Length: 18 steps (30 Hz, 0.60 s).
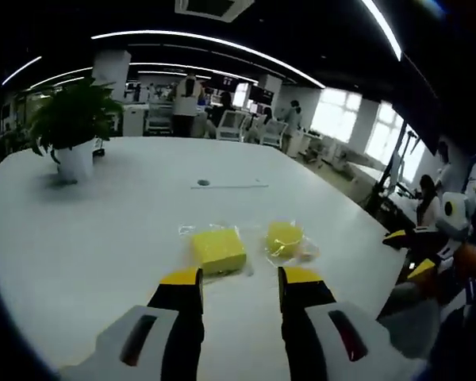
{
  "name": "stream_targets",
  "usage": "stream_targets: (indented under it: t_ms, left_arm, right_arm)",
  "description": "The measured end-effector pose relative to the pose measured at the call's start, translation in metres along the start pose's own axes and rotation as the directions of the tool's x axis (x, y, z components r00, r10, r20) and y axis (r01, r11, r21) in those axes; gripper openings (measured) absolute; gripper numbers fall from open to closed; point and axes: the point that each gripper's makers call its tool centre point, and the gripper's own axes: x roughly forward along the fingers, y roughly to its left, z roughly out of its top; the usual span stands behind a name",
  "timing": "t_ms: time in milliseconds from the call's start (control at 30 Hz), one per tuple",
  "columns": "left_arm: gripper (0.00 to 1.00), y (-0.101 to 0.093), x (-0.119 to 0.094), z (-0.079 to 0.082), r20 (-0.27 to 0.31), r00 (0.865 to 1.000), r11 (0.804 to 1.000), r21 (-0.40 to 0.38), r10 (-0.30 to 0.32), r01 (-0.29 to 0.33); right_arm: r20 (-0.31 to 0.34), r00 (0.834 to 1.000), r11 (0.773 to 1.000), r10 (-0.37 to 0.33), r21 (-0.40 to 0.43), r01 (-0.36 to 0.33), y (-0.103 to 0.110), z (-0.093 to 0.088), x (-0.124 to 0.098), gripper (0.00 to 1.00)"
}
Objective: Compare the silicone blocks by pressing each to a similar depth, holding the contact briefly, and releasing to observe deformation and rebound differences across the visible hardness samples.
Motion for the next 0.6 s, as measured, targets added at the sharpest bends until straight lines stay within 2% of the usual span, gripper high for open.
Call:
stream_targets:
  t_ms: [200,400,500,600]
  left_arm:
    - [0.42,0.003,-0.028,-0.021,-0.005,1.000,1.000,0.004,0.021,-0.021]
    - [0.48,-0.001,-0.057,-0.020,0.036,0.999,0.999,0.003,0.038,-0.038]
    - [0.49,-0.005,-0.068,-0.019,0.072,0.997,1.000,0.017,0.011,-0.012]
    - [0.50,-0.011,-0.074,-0.028,0.069,0.997,0.999,-0.011,-0.032,0.033]
  right_arm:
    - [-0.012,1.000,1.000,0.009,0.001,-0.009,0.008,-0.008,-0.002,0.62]
    - [-0.006,1.000,0.999,0.006,0.041,-0.006,0.013,-0.020,-0.007,0.65]
    - [0.010,1.000,0.998,0.000,0.056,-0.001,0.014,-0.025,-0.011,0.66]
    - [0.048,0.999,0.997,-0.001,0.077,-0.003,0.015,-0.028,-0.015,0.68]
